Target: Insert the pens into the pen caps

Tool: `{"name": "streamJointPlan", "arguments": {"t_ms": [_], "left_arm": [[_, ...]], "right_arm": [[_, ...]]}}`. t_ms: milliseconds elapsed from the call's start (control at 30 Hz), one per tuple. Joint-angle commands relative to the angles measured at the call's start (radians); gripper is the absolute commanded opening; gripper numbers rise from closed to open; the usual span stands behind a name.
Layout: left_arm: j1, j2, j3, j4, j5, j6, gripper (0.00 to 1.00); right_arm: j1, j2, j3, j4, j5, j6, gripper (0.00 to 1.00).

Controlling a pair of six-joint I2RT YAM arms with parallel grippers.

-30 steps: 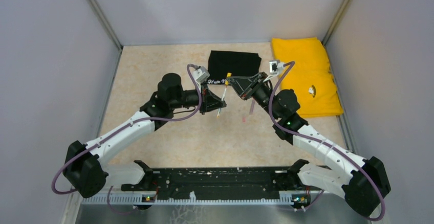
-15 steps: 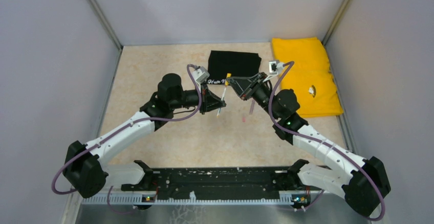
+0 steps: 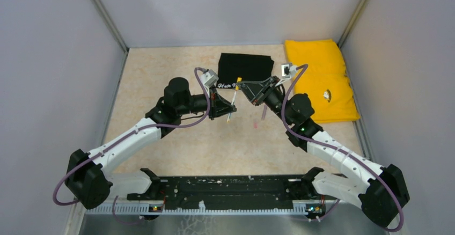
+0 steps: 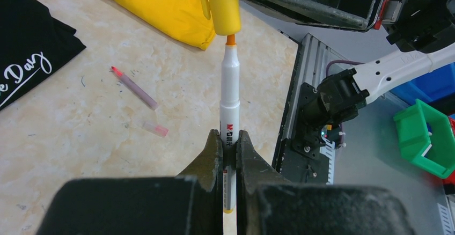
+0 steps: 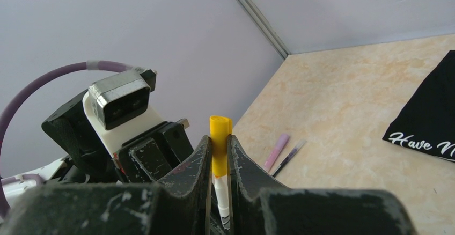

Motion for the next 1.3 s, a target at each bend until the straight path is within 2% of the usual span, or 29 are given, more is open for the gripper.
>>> {"name": "streamJointPlan", "arguments": {"t_ms": [0, 633, 1267], "left_arm": [[-0.004, -0.016, -0.005, 0.039, 0.001, -0.007, 0.0], [-0.004, -0.017, -0.007, 0.055, -0.022, -0.026, 0.0], [-0.002, 0.004, 0.04, 0.157, -0.075, -0.121, 0.0]], "right_arm": [[-0.012, -0.005, -0.002, 0.04, -0.025, 0.001, 0.0], [-0.012, 0.02, 0.006, 0.044, -0.073, -0.011, 0.0], [-0.012, 0.067, -0.038, 0.043, -0.182, -0.134, 0.0]]}}
